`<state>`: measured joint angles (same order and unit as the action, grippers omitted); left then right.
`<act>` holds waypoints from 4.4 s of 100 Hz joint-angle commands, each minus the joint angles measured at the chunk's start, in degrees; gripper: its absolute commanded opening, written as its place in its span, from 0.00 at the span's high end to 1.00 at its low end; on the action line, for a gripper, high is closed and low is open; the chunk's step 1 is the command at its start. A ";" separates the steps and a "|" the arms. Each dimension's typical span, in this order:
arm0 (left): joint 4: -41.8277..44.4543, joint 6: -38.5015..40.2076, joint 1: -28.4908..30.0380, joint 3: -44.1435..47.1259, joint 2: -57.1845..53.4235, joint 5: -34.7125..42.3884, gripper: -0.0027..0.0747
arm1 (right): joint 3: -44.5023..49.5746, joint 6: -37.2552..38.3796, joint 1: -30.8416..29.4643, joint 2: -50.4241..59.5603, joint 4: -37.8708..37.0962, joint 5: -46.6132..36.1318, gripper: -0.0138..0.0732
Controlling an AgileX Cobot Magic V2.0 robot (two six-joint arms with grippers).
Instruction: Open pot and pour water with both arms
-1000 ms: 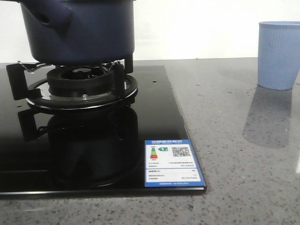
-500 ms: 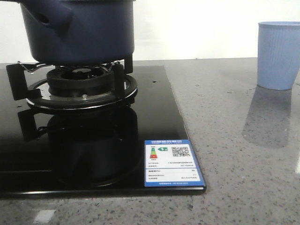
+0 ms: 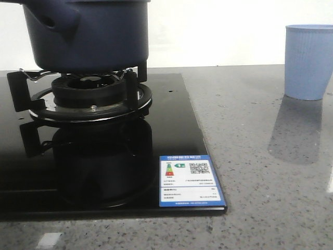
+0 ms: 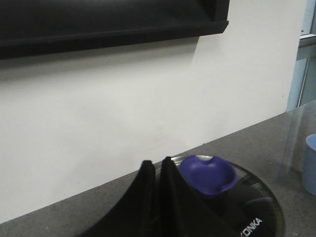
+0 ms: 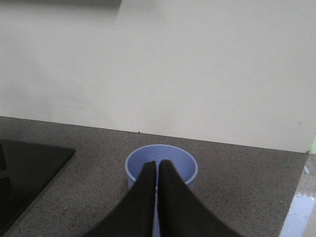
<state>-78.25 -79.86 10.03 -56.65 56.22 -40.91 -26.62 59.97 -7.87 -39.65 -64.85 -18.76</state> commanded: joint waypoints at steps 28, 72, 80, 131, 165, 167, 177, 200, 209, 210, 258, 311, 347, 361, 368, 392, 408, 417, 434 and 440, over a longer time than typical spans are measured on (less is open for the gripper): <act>-18.20 -16.08 -5.09 25.79 -21.30 19.28 0.99 | 9.36 0.46 0.01 11.81 0.87 3.73 0.92; -24.93 -15.99 -5.09 37.87 -30.17 17.57 0.99 | 14.34 0.46 0.01 16.02 0.87 1.14 0.92; -24.93 -15.99 -5.09 37.87 -30.17 17.57 0.99 | 14.34 0.46 0.01 16.02 0.87 1.14 0.92; -24.93 -15.99 -5.09 37.87 -30.17 17.57 0.99 | 14.34 0.46 0.01 16.02 0.87 1.14 0.92; -28.51 -15.10 -5.09 37.87 -30.17 17.50 0.99 | 14.34 0.46 0.01 16.02 0.87 1.14 0.92; -28.51 -14.67 -5.09 37.87 -30.17 17.83 0.99 | 14.34 0.46 0.01 16.02 0.87 1.14 0.92; -25.88 -10.73 -4.53 37.46 -30.17 21.00 0.99 | 14.34 0.46 0.01 16.02 0.87 1.14 0.92; 22.43 40.26 -2.11 33.31 -30.17 32.64 0.99 | 14.34 0.46 0.01 16.02 0.87 1.14 0.92; 50.56 68.88 -2.36 33.99 -30.32 37.70 0.99 | 14.34 0.46 0.01 16.02 0.87 1.14 0.92; 54.30 70.72 -2.37 34.10 -30.41 38.04 0.99 | 14.34 0.46 0.01 16.02 0.87 1.14 0.92; 73.42 83.68 -6.99 53.90 -51.20 41.41 0.99 | 14.34 0.46 0.01 16.02 0.87 1.14 0.92; 73.14 83.68 -9.50 58.59 -57.93 37.93 0.99 | 14.34 0.46 0.01 16.02 0.87 1.14 0.92; 73.14 83.68 -9.50 58.59 -57.93 37.93 0.99 | 14.34 0.46 0.01 16.02 0.87 1.14 0.92; 73.14 83.68 -9.50 58.59 -57.93 37.93 0.99 | 14.34 0.46 0.01 16.02 0.87 1.14 0.92; 73.14 83.68 -9.50 58.59 -57.93 37.93 0.99 | 14.34 0.46 0.01 16.02 0.87 1.14 0.92; 73.14 83.68 -9.50 58.59 -57.93 37.93 0.99 | 14.34 0.46 0.01 16.02 0.87 1.14 0.92; 73.14 83.68 -9.50 58.59 -57.93 37.93 0.99 | 14.34 0.46 0.01 16.02 0.87 1.64 0.92; 73.14 83.68 -9.50 58.59 -57.93 37.93 0.99 | 14.37 0.46 0.01 16.02 1.41 2.24 0.92; 73.14 83.68 -9.50 58.59 -57.93 37.93 0.99 | 14.46 -22.61 1.74 16.13 28.85 7.71 0.92; 73.14 83.68 -9.50 58.59 -57.93 37.93 0.99 | 14.46 -36.96 2.98 16.24 42.45 8.86 0.92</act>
<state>-4.86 3.29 0.87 0.04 -0.25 -7.36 -10.69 41.90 -6.19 -23.47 -41.43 -10.10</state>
